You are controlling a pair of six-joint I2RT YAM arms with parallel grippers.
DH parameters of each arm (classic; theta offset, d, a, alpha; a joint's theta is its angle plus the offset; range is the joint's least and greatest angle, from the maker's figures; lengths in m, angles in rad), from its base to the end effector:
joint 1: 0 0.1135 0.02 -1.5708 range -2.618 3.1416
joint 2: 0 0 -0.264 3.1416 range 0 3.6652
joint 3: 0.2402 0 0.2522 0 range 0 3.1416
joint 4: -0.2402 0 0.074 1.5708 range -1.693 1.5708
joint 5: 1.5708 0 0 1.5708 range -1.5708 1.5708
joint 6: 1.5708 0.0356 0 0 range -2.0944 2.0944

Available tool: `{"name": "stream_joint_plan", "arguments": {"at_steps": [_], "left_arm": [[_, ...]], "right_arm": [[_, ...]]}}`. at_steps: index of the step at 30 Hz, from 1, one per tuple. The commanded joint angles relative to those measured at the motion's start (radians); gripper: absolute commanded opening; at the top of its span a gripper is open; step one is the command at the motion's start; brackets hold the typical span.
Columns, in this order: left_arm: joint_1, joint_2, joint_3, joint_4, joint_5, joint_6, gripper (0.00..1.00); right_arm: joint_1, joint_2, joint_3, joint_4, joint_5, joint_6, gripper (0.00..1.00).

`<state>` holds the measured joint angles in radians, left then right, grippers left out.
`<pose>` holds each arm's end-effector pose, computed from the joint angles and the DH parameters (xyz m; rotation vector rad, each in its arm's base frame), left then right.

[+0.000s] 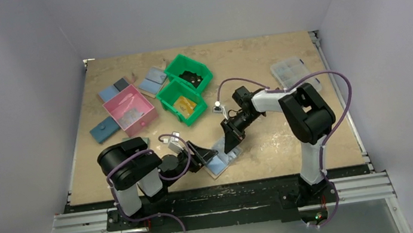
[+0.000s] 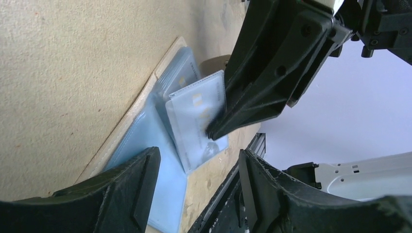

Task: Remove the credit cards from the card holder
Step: Remove the credit card from the card holder.

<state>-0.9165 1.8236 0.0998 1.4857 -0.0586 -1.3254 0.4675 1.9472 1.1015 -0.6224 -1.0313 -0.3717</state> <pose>0.1322 -0.1689 0.0920 -0.4730 2.0434 -1.4581 0.2843 0.1777 0.1237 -1.1690 2.4279 1.5316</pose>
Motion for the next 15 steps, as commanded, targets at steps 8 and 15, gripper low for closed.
{"name": "stream_joint_plan", "arguments": {"at_steps": [8,15], "left_arm": [[0.005,0.034,0.012,0.153,-0.021,-0.009,0.68],[0.005,0.034,0.0,0.168,-0.027,-0.015,0.68]], "right_arm": [[0.089,-0.052,0.066,-0.165,-0.086,-0.189,0.39],[0.106,-0.05,0.077,-0.208,-0.12,-0.24,0.45]]}}
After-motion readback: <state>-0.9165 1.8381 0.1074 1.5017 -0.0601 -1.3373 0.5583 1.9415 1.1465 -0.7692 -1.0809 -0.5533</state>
